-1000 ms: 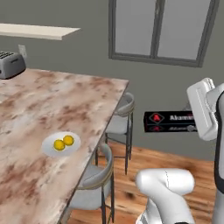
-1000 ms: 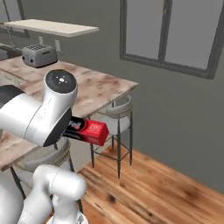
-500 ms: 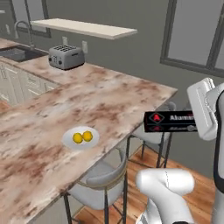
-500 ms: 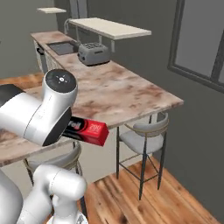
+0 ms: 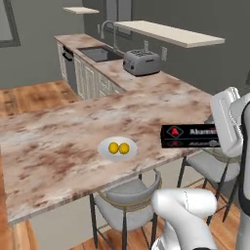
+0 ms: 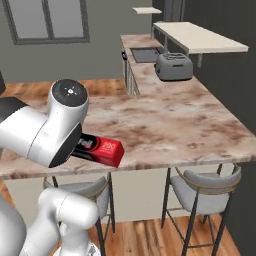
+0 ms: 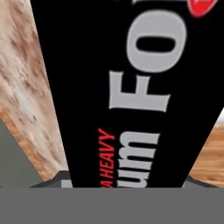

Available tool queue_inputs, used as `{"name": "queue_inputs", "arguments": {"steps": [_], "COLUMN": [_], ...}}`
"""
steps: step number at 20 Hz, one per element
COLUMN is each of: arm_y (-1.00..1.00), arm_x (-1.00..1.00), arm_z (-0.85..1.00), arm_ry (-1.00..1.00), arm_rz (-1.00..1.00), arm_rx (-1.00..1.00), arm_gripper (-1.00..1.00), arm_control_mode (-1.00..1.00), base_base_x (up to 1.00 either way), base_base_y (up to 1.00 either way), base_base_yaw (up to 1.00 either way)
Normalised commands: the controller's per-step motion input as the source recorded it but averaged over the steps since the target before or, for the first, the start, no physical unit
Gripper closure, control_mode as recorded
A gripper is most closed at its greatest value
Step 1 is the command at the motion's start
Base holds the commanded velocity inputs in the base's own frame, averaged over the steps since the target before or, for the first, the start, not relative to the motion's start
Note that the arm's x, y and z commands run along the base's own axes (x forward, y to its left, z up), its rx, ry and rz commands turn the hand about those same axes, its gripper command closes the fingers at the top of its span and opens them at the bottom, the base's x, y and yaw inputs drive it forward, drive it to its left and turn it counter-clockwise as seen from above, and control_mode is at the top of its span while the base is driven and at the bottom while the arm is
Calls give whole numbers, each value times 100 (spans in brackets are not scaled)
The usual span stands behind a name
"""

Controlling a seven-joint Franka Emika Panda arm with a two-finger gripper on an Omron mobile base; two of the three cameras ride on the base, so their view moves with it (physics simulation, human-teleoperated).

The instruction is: Retrieve the tupperware and aluminum foil from the cabinet and place them on the dining counter near the plate with lemons to prepare for storing leftovers.

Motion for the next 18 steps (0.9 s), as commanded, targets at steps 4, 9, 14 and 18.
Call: {"name": "queue_inputs", "arguments": {"steps": [4,9,14,18], "arm_y": [0,1,11,17], "arm_x": [0,10,56,75], "arm_z": [0,-1,-13,-24], "arm_ry": [0,0,0,0], "arm_rz": [0,0,-11,-18], "arm_rx": [0,0,0,0], "arm_gripper": [100,100,100,100], "arm_control_mode": [100,-100,-100,-100], "base_base_x": [94,59,0,0], "base_base_y": [0,3,0,0], "base_base_yaw": [63,16,0,0]}}
